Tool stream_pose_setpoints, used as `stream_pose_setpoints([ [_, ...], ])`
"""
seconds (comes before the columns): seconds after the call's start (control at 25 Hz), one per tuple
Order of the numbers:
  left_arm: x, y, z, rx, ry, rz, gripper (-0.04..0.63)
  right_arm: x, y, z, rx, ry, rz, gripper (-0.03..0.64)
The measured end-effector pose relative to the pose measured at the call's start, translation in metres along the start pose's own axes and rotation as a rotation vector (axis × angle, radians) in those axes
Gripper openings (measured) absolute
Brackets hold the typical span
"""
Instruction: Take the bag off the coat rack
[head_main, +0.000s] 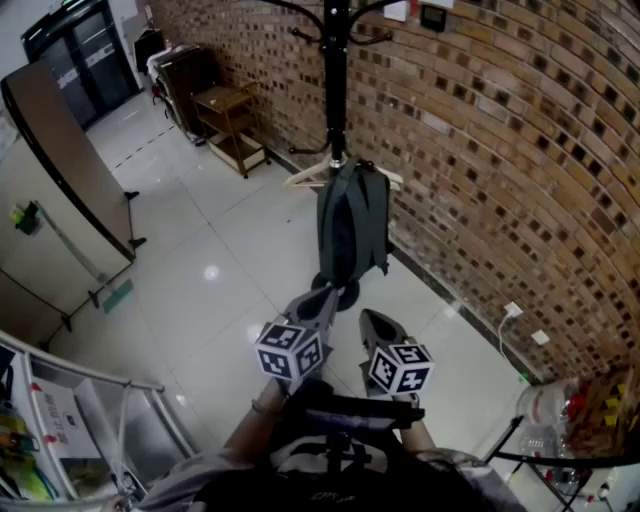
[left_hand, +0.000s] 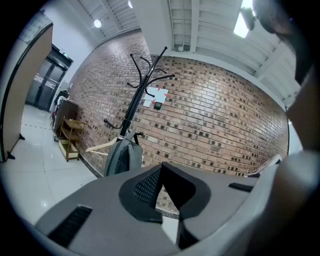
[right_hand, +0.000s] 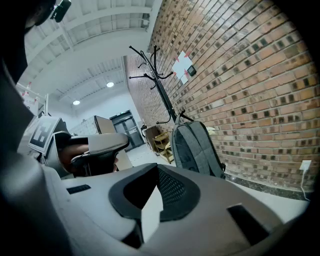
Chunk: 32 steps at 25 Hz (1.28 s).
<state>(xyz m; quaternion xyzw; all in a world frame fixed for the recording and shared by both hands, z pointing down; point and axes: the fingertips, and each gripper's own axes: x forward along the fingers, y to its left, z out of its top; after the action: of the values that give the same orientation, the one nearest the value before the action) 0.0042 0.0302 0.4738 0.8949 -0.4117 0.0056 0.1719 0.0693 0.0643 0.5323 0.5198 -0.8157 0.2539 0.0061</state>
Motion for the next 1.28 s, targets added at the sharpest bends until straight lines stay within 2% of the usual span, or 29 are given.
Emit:
stream_pose_setpoints([
  [0.24, 0.039, 0.028, 0.013, -0.01, 0.008, -0.008, 0.008, 0.038, -0.02, 0.018, 0.001, 0.002, 0.003, 0.005],
  [0.44, 0.075, 0.066, 0.034, -0.034, 0.012, -0.039, 0.008, 0.08, -0.033, 0.039, 0.009, -0.009, -0.028, 0.005],
  [0.72, 0.136, 0.117, 0.067, -0.03, 0.031, -0.108, 0.008, 0.142, -0.055, 0.081, 0.036, -0.045, -0.086, 0.005],
  [0.76, 0.144, 0.124, 0.071, -0.037, 0.037, -0.122, 0.026, 0.151, -0.058, 0.086, 0.036, -0.05, -0.096, 0.005],
  [0.8, 0.153, 0.129, 0.075, -0.045, 0.044, -0.14, 0.077, 0.158, -0.061, 0.091, 0.036, -0.055, -0.107, 0.005],
  [0.96, 0.181, 0.148, 0.086, -0.067, 0.062, -0.199, 0.08, 0.186, -0.075, 0.109, 0.027, -0.075, -0.139, 0.005],
  [1.16, 0.205, 0.162, 0.088, -0.071, 0.085, -0.215, 0.08, 0.214, -0.086, 0.137, -0.004, -0.1, -0.151, 0.007],
  [1.28, 0.212, 0.169, 0.088, -0.072, 0.095, -0.211, 0.08, 0.231, -0.089, 0.153, -0.03, -0.098, -0.135, 0.039],
])
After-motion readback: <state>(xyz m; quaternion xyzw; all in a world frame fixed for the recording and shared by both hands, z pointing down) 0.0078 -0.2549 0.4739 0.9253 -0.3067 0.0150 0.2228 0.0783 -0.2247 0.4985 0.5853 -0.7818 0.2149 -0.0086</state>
